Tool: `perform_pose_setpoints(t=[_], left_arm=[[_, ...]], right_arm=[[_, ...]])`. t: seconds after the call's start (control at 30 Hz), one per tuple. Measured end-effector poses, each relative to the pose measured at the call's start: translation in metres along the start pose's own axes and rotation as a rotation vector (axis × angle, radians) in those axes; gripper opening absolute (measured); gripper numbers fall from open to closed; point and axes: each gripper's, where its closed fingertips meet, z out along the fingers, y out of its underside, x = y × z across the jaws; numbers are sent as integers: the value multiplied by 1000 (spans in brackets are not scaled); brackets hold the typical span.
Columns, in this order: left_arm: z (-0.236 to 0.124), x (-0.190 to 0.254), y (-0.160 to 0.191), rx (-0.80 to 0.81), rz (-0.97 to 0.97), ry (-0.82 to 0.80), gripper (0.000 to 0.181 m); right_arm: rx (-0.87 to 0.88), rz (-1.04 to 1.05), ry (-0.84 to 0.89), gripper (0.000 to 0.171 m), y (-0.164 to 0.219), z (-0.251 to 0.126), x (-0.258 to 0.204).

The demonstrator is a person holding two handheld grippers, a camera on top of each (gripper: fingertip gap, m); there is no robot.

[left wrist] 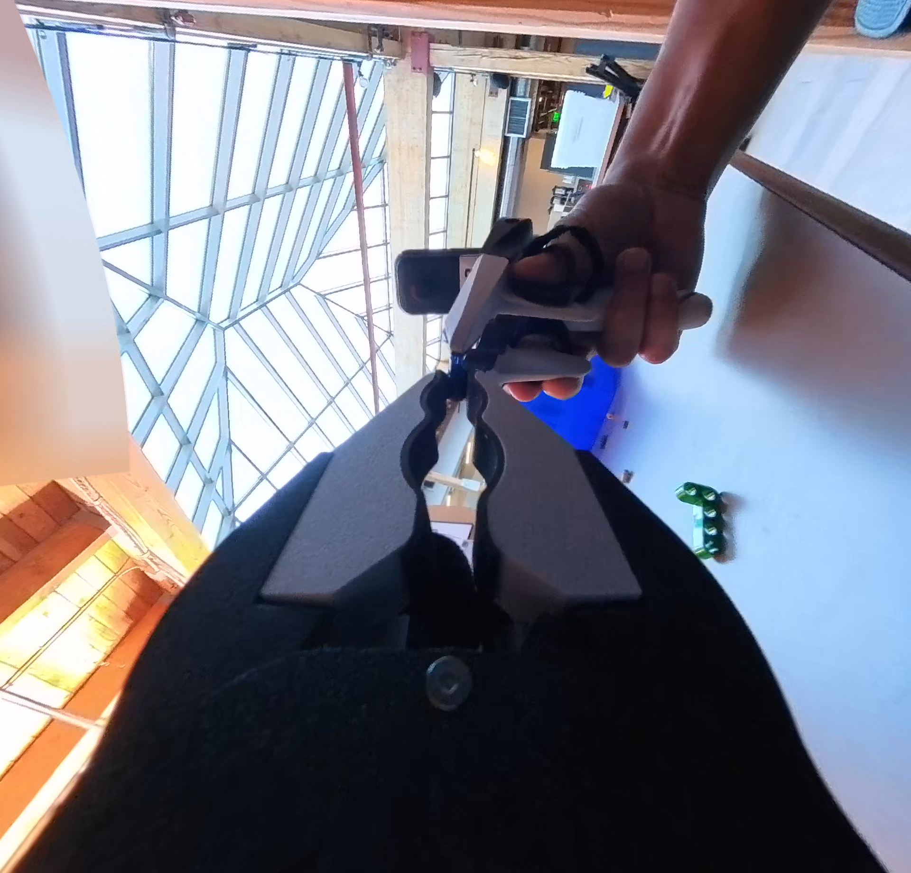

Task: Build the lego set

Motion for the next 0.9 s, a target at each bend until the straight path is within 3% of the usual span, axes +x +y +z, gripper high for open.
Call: perform_pose_setpoints(t=[0.13, 0.2, 0.33, 0.53, 0.9], left_arm=[[3, 4, 10, -54, -54, 29, 4], [5, 6, 22, -114, -144, 52, 18], [8, 6, 45, -200, -448, 122, 30], [7, 25, 33, -110, -873, 331, 19], [7, 26, 29, -65, -997, 362, 18]], right_arm=[[-39, -8, 78, 15, 3, -4, 11], [-82, -66, 172, 15, 6, -9, 23], [-105, -223, 340, 15, 5, -22, 38], [-48, -403, 428, 15, -3, -29, 35], [-107, -377, 386, 15, 13, -25, 33]])
